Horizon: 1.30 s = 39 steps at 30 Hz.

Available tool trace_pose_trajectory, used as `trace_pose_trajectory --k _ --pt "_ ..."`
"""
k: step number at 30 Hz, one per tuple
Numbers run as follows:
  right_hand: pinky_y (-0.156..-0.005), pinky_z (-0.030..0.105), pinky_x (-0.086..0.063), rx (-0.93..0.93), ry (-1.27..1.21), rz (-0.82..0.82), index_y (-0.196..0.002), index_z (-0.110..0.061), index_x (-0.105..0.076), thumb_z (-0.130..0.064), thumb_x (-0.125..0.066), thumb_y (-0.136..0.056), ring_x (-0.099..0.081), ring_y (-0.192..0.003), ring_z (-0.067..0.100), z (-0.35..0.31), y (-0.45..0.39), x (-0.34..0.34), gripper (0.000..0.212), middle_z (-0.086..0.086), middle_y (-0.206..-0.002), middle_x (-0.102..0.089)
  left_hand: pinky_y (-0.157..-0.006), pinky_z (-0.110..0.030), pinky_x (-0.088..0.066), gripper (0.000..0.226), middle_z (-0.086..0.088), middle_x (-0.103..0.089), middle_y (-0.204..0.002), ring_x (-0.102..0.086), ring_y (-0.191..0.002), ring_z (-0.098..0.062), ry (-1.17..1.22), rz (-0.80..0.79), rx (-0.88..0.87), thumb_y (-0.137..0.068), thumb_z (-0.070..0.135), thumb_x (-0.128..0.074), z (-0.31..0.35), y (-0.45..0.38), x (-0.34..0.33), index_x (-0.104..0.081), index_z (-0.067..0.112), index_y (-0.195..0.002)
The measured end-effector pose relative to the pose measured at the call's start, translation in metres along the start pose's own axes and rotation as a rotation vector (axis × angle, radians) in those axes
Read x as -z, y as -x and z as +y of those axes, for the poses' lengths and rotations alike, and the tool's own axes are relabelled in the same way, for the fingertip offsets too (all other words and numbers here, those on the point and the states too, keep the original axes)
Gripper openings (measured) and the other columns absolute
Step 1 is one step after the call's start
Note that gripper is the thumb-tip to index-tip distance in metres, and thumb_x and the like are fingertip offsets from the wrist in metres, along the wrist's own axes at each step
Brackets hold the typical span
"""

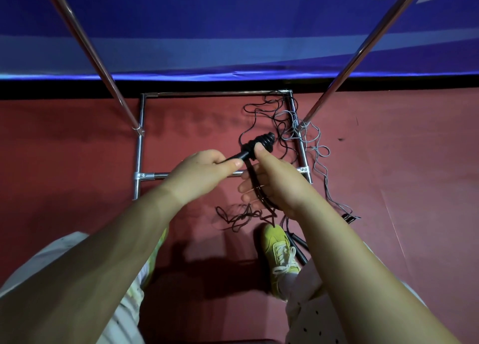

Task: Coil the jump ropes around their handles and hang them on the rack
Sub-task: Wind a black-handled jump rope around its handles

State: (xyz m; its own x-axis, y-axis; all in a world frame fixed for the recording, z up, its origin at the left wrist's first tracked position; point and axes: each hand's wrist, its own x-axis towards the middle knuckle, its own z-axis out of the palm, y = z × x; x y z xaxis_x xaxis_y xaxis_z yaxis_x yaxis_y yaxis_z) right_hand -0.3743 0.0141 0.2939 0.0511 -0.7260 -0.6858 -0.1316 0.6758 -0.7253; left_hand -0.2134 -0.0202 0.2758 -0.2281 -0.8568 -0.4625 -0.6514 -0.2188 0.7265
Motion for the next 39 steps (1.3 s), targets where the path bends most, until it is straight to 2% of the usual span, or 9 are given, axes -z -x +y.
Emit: trace_pose_trajectory --k 4,7,11,14,18,21,24,34,39 --pt "-0.047 0.023 -0.043 0.117 0.096 0.06 -0.077 -0.012 -0.063 -0.049 -0.044 -0.097 -0.06 -0.05 0.016 -0.001 0.0 0.001 0.046 0.005 -0.065 -0.066 -0.062 -0.03 -0.038 0.028 0.005 -0.06 -0.063 -0.054 -0.06 -0.015 0.027 -0.023 -0.048 -0.078 0.047 -0.071 -0.002 0.0 0.0 -0.06 0.021 -0.08" --pt "-0.047 0.026 -0.039 0.225 0.127 0.055 -0.075 -0.011 -0.058 -0.038 -0.041 -0.101 -0.053 -0.047 0.014 -0.002 0.0 0.004 0.041 0.001 -0.059 -0.059 -0.062 -0.028 -0.038 0.038 0.009 -0.06 -0.061 -0.053 -0.061 -0.014 0.132 -0.097 -0.022 -0.071 0.056 -0.067 0.0 0.001 0.002 -0.06 0.019 -0.076" --pt "-0.052 0.032 -0.037 0.319 0.019 0.002 -0.075 -0.008 -0.052 -0.039 -0.044 -0.091 -0.045 -0.05 0.018 -0.002 -0.002 0.006 0.035 0.002 -0.056 -0.052 -0.069 -0.034 -0.048 0.076 -0.017 -0.067 -0.09 -0.063 -0.074 -0.024 0.623 -0.592 0.224 -0.072 0.073 -0.037 0.005 0.007 0.012 -0.069 0.008 -0.096" --pt "-0.061 0.038 -0.035 0.31 -0.019 -0.033 -0.072 -0.01 -0.054 -0.045 -0.042 -0.076 -0.045 -0.055 0.022 0.0 -0.006 0.007 0.038 0.005 -0.054 -0.051 -0.063 -0.032 -0.048 0.08 -0.012 -0.065 -0.078 -0.059 -0.065 -0.021 0.745 -0.738 0.227 -0.074 0.069 -0.026 0.007 0.01 0.012 -0.072 0.005 -0.087" --pt "-0.06 0.036 -0.041 0.241 0.015 -0.072 -0.073 -0.013 -0.06 -0.045 -0.039 -0.086 -0.05 -0.058 0.023 0.001 -0.008 0.009 0.041 0.007 -0.061 -0.055 -0.058 -0.028 -0.045 0.067 -0.004 -0.057 -0.062 -0.048 -0.052 -0.015 0.679 -0.683 0.208 -0.078 0.066 -0.027 0.01 0.012 0.008 -0.065 0.011 -0.074" --pt "-0.057 0.033 -0.046 0.172 0.099 -0.088 -0.087 -0.009 -0.06 -0.034 -0.033 -0.103 -0.054 -0.056 0.02 0.0 -0.005 0.013 0.04 0.005 -0.069 -0.063 -0.052 -0.026 -0.041 0.06 -0.002 -0.056 -0.056 -0.041 -0.045 -0.013 0.53 -0.486 0.167 -0.094 0.056 -0.025 0.009 0.013 0.0 -0.059 0.011 -0.075" --pt "-0.055 0.033 -0.048 0.132 0.118 -0.081 -0.095 -0.003 -0.062 -0.031 -0.033 -0.105 -0.056 -0.051 0.018 0.001 -0.002 0.014 0.041 0.006 -0.069 -0.064 -0.049 -0.025 -0.035 0.055 -0.002 -0.055 -0.051 -0.037 -0.04 -0.012 0.475 -0.356 0.152 -0.099 0.045 -0.025 0.009 0.013 -0.009 -0.057 0.01 -0.071" --pt "-0.055 0.027 -0.037 0.118 0.487 0.21 -0.058 -0.012 -0.06 -0.059 -0.041 -0.094 -0.047 -0.047 0.014 -0.001 -0.002 0.012 0.062 0.0 -0.048 -0.051 -0.064 -0.03 -0.04 0.047 0.004 -0.058 -0.054 -0.042 -0.043 -0.007 0.362 -0.216 0.144 -0.099 0.042 -0.03 0.007 0.008 -0.012 -0.058 0.016 -0.071" --pt "-0.061 0.03 -0.044 0.205 0.208 0.2 -0.075 -0.001 -0.068 -0.058 -0.035 -0.096 -0.046 -0.047 0.008 0.001 -0.005 0.007 0.069 -0.007 -0.048 -0.053 -0.08 -0.034 -0.043 0.042 0.006 -0.057 -0.069 -0.047 -0.063 -0.01 0.335 -0.16 0.163 -0.099 0.047 -0.033 0.007 0.004 -0.006 -0.059 0.02 -0.08"
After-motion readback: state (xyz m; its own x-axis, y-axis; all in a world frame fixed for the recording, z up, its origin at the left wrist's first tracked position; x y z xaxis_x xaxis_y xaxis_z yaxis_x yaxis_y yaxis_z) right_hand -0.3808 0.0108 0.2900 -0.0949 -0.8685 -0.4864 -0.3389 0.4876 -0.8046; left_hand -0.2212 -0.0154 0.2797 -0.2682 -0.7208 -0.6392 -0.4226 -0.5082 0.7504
